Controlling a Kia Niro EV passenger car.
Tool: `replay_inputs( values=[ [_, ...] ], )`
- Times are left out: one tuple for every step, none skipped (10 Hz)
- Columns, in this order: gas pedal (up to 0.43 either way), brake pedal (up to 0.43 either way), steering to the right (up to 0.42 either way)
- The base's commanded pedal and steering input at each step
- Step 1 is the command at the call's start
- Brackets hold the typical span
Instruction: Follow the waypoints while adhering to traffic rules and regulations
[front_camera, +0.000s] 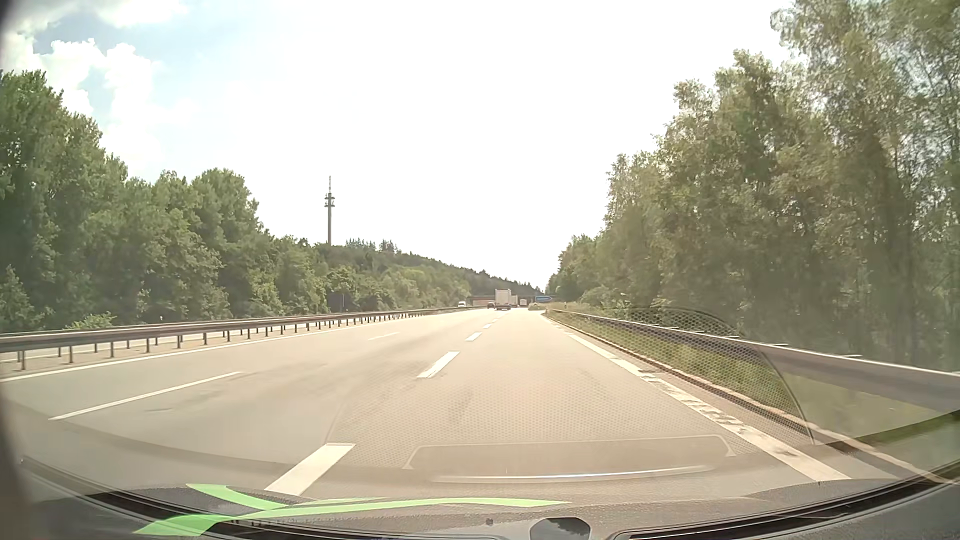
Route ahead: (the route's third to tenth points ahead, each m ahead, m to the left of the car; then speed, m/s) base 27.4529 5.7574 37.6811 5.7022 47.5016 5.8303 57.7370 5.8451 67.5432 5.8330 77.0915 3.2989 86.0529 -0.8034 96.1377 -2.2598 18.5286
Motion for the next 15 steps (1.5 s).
replay_inputs(
  values=[
    [0.0,0.0,-0.003],
    [0.0,0.0,-0.003],
    [0.0,0.012,-0.003],
    [0.0,0.024,-0.003],
    [0.0,0.03,-0.003],
    [0.0,0.03,-0.003],
    [0.0,0.037,-0.003],
    [0.0,0.037,-0.003],
    [0.0,0.043,-0.003],
    [0.0,0.055,-0.003],
    [0.0,0.067,-0.004],
    [0.0,0.067,-0.006],
    [0.0,0.061,-0.006],
    [0.0,0.061,-0.006],
    [0.0,0.067,-0.006]
  ],
)
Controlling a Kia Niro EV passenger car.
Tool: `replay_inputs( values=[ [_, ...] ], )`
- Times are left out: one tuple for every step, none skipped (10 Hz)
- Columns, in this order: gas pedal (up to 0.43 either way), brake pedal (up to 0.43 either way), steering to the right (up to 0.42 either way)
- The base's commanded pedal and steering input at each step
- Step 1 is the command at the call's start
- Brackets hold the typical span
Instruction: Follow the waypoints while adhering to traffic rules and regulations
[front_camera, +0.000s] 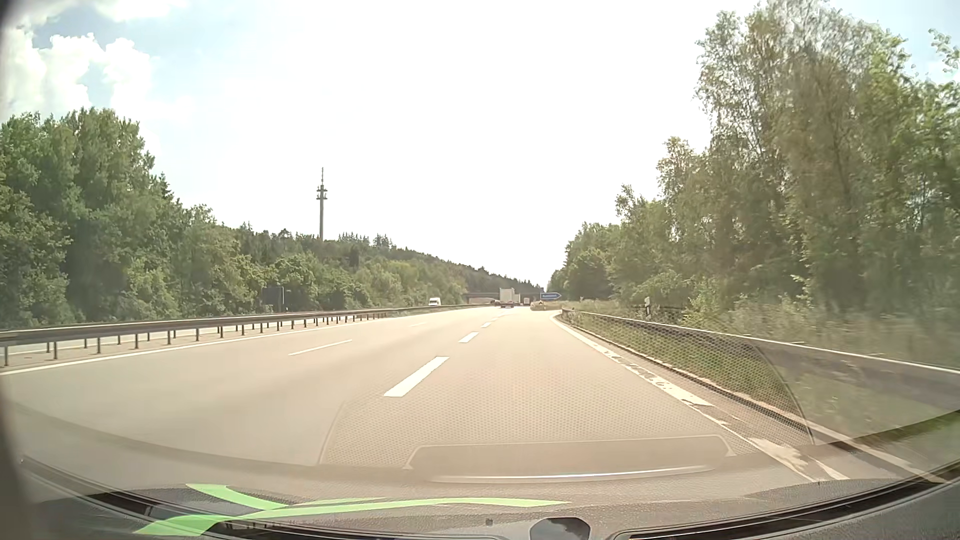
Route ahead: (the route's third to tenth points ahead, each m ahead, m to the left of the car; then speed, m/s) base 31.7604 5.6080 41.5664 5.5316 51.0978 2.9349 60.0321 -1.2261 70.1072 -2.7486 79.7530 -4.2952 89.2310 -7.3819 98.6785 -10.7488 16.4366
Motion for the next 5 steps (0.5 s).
replay_inputs(
  values=[
    [0.0,0.073,-0.005],
    [0.0,0.073,-0.005],
    [0.0,0.061,-0.005],
    [0.0,0.055,-0.004],
    [0.0,0.055,-0.004]
  ],
)
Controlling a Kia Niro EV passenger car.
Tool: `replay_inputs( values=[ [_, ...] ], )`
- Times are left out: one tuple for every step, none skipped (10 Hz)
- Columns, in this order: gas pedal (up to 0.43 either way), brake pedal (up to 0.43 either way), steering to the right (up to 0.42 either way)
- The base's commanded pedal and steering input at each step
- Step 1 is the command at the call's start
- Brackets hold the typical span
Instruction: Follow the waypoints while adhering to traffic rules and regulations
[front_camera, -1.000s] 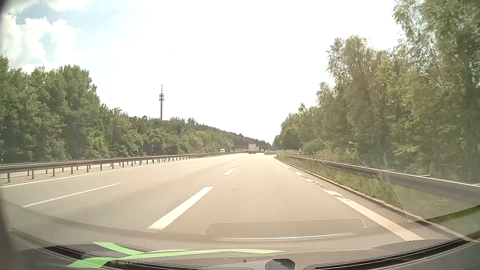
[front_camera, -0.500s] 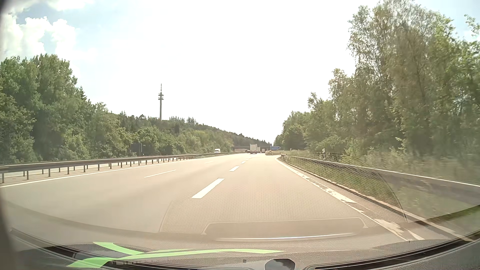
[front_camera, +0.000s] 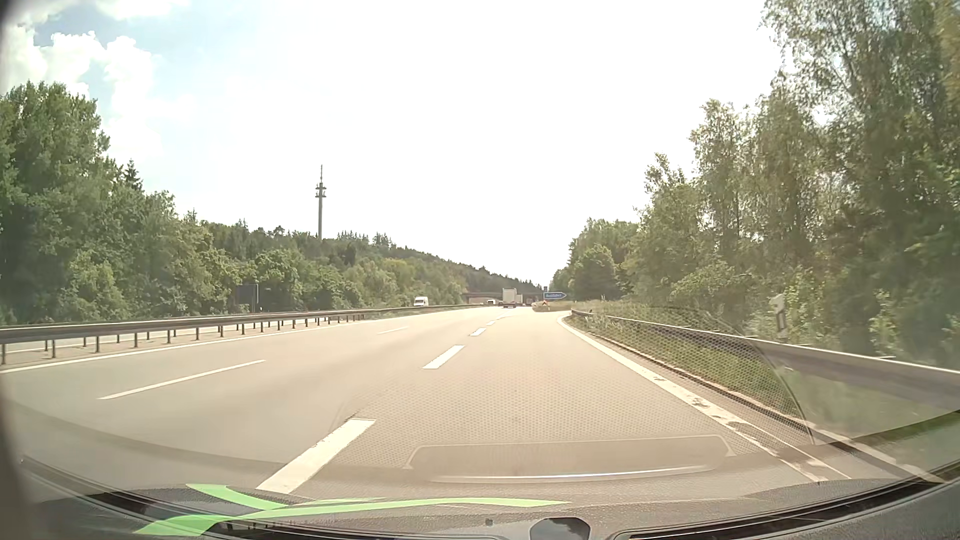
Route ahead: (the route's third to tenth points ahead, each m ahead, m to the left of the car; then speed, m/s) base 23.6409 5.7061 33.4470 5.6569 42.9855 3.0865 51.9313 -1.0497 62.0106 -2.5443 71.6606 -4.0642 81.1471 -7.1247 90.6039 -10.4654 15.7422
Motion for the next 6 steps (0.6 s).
replay_inputs(
  values=[
    [0.0,0.055,-0.004],
    [0.0,0.055,-0.003],
    [0.0,0.055,-0.003],
    [0.0,0.055,-0.002],
    [0.0,0.055,-0.001],
    [0.0,0.061,-0.001]
  ],
)
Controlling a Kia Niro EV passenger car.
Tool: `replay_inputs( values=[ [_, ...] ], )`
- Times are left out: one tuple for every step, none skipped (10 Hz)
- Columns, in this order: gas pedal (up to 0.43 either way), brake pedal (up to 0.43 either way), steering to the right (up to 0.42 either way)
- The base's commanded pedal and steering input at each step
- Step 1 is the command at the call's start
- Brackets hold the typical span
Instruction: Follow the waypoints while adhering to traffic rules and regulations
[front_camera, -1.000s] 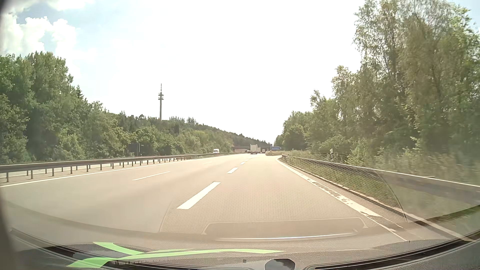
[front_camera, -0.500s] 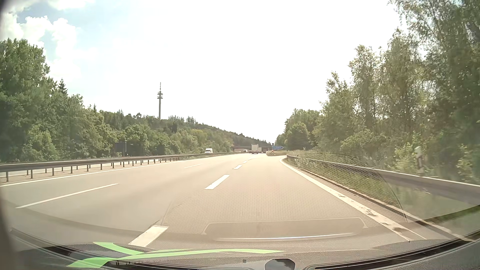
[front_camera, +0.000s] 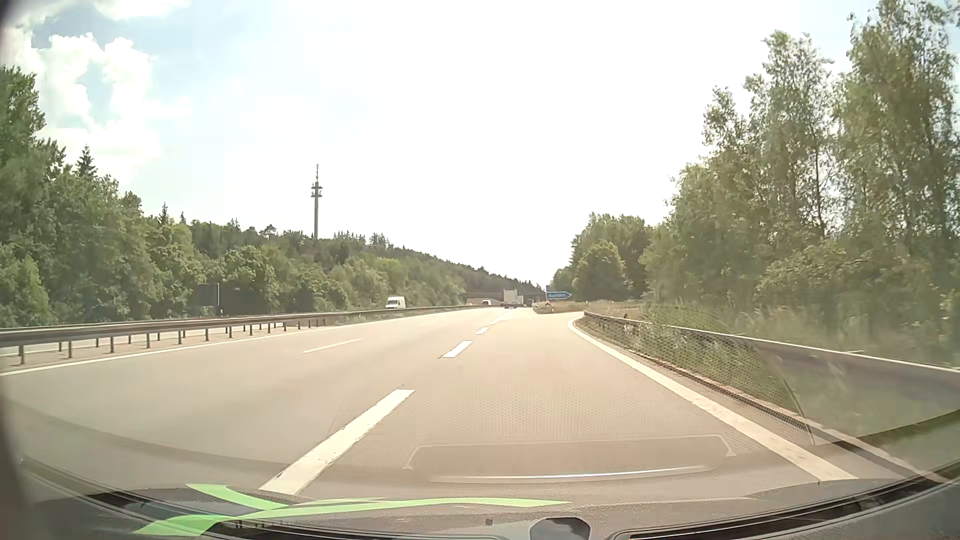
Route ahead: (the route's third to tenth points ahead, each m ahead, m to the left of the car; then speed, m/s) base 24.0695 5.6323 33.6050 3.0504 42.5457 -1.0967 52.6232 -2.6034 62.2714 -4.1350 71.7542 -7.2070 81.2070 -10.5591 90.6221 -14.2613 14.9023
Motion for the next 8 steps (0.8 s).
replay_inputs(
  values=[
    [0.0,0.061,-0.001],
    [0.0,0.055,-0.001],
    [0.0,0.049,-0.001],
    [0.0,0.049,-0.001],
    [0.0,0.049,0.0],
    [0.0,0.049,0.0],
    [0.0,0.049,0.0],
    [0.0,0.049,0.0]
  ],
)
